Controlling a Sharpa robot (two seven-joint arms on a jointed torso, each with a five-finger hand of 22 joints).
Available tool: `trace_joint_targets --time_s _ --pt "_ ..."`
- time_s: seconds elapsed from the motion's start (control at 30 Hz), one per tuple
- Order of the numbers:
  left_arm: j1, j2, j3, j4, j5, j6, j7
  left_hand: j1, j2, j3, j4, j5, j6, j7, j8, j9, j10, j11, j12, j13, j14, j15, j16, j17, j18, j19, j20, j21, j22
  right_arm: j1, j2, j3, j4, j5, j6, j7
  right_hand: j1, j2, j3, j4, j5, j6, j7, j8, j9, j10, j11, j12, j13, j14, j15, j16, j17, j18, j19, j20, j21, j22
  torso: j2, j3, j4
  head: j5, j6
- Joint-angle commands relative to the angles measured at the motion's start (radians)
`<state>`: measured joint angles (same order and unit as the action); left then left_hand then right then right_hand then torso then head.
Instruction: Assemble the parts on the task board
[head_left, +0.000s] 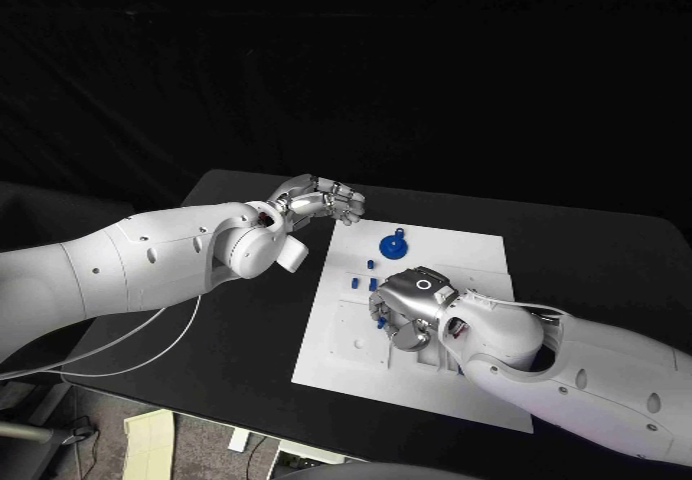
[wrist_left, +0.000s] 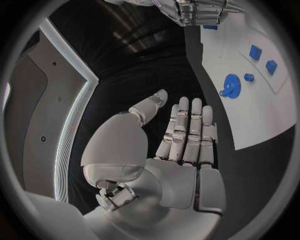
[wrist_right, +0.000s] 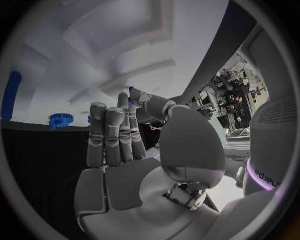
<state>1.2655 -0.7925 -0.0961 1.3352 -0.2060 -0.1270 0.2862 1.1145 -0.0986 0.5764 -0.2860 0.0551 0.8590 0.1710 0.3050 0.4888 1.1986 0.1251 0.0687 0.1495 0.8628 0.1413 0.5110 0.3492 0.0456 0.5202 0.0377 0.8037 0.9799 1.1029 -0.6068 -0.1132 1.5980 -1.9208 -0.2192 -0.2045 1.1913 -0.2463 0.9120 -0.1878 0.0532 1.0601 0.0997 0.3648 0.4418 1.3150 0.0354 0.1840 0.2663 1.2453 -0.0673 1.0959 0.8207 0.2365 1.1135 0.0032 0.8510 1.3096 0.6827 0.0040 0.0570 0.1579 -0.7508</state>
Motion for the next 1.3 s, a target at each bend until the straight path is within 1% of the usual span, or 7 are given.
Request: trace_joint_targets --time_s 0.03,0.2,0.5,0.77,0.93,1.1,1.3 --pt "0.001 0.001 0.001 0.003 0.006 0.003 0.008 0.004 0.005 -0.005 0.001 0.006 -0.008 -0.001 0.006 -0.001 -0.007 0.001 0.002 -0.001 0.008 0.001 -0.005 0.001 0.007 0.002 0.004 -0.004 0.002 -0.001 0.004 -0.001 -0.006 -0.009 0.029 -0.006 -0.005 0.004 0.001 -0.005 0.004 0.005 0.000 0.007 0.001 0.007 0.001 -0.004 0.001 0.002 -0.007 0.003 0.002 0.025 0.004 -0.001 0.005 0.017 0.000 -0.0003 0.0002 0.000 -0.001" --pt "0.001 0.001 0.001 0.003 0.006 0.003 0.008 0.004 0.005 -0.005 0.000 0.006 -0.009 -0.001 0.006 -0.002 -0.007 0.001 0.002 -0.002 0.008 0.002 -0.006 0.001 0.007 0.002 0.004 -0.005 0.002 -0.001 0.010 -0.001 -0.012 -0.021 0.032 -0.009 -0.005 0.005 0.001 -0.005 0.004 0.005 0.000 0.006 0.001 0.007 0.001 -0.004 0.002 0.002 -0.007 0.003 0.002 0.025 0.004 -0.001 0.005 0.017 0.000 -0.0011 0.0004 0.000 -0.001" --pt "0.001 0.000 0.001 0.004 0.007 0.003 0.008 0.005 0.005 -0.005 0.000 0.006 -0.009 -0.001 0.006 -0.002 -0.007 0.001 0.002 -0.002 0.008 0.002 -0.007 0.002 0.007 0.002 0.004 -0.005 0.002 -0.001 0.012 -0.001 -0.012 -0.029 0.038 -0.012 -0.005 0.005 0.001 -0.006 0.004 0.005 0.000 0.006 0.001 0.007 0.001 -0.005 0.002 0.002 -0.007 0.003 0.002 0.025 0.003 -0.001 0.005 0.017 0.000 -0.0012 0.0009 -0.001 -0.002" --pt "0.001 0.002 0.001 0.004 0.007 0.003 0.008 0.005 0.006 -0.005 0.000 0.006 -0.009 -0.001 0.007 -0.002 -0.007 0.001 0.002 -0.002 0.008 0.002 -0.008 0.003 0.007 0.003 0.004 -0.005 0.002 -0.001 0.016 -0.001 -0.012 -0.023 0.049 -0.008 -0.006 0.005 0.001 -0.007 0.004 0.005 0.000 0.006 0.001 0.007 0.001 -0.005 0.002 0.002 -0.007 0.003 0.003 0.025 0.003 -0.001 0.005 0.017 0.000 -0.0008 0.0004 0.000 -0.002" --pt "0.001 0.004 0.001 0.004 0.008 0.002 0.008 0.006 0.006 -0.005 0.000 0.006 -0.009 -0.001 0.007 -0.002 -0.007 0.001 0.002 -0.003 0.008 0.002 -0.008 0.003 0.007 0.003 0.004 -0.005 0.002 -0.001 0.022 -0.004 -0.016 -0.016 0.057 -0.006 -0.007 0.005 0.000 -0.007 0.005 0.005 0.000 0.006 0.001 0.007 0.001 -0.006 0.003 0.001 -0.007 0.003 0.003 0.025 0.003 -0.001 0.005 0.017 0.000 -0.0004 0.0005 -0.001 -0.002" --pt "0.001 0.005 0.001 0.003 0.009 0.002 0.008 0.006 0.006 -0.005 0.000 0.006 -0.009 -0.001 0.007 -0.002 -0.007 0.001 0.002 -0.003 0.009 0.002 -0.009 0.003 0.007 0.003 0.005 -0.006 0.002 -0.001 0.025 -0.005 -0.023 -0.009 0.055 -0.006 -0.009 0.005 0.000 -0.008 0.007 0.003 0.001 0.005 0.000 0.005 0.002 -0.008 0.003 0.000 -0.006 0.002 0.003 0.025 0.001 -0.001 0.004 0.017 -0.001 -0.0001 -0.0009 -0.003 -0.001" --pt "0.001 0.008 0.001 0.001 0.010 0.002 0.007 0.006 0.006 -0.005 0.000 0.006 -0.009 -0.001 0.007 -0.002 -0.007 0.001 0.002 -0.003 0.009 0.002 -0.009 0.004 0.007 0.003 0.005 -0.006 0.002 -0.001 0.024 -0.006 -0.022 -0.009 0.063 -0.010 -0.013 -0.002 -0.003 -0.012 0.017 -0.004 0.004 0.000 -0.002 -0.002 0.005 -0.016 0.004 -0.005 -0.003 -0.002 0.003 0.025 -0.004 0.001 0.001 0.016 -0.001 0.0007 0.0002 -0.003 -0.001"
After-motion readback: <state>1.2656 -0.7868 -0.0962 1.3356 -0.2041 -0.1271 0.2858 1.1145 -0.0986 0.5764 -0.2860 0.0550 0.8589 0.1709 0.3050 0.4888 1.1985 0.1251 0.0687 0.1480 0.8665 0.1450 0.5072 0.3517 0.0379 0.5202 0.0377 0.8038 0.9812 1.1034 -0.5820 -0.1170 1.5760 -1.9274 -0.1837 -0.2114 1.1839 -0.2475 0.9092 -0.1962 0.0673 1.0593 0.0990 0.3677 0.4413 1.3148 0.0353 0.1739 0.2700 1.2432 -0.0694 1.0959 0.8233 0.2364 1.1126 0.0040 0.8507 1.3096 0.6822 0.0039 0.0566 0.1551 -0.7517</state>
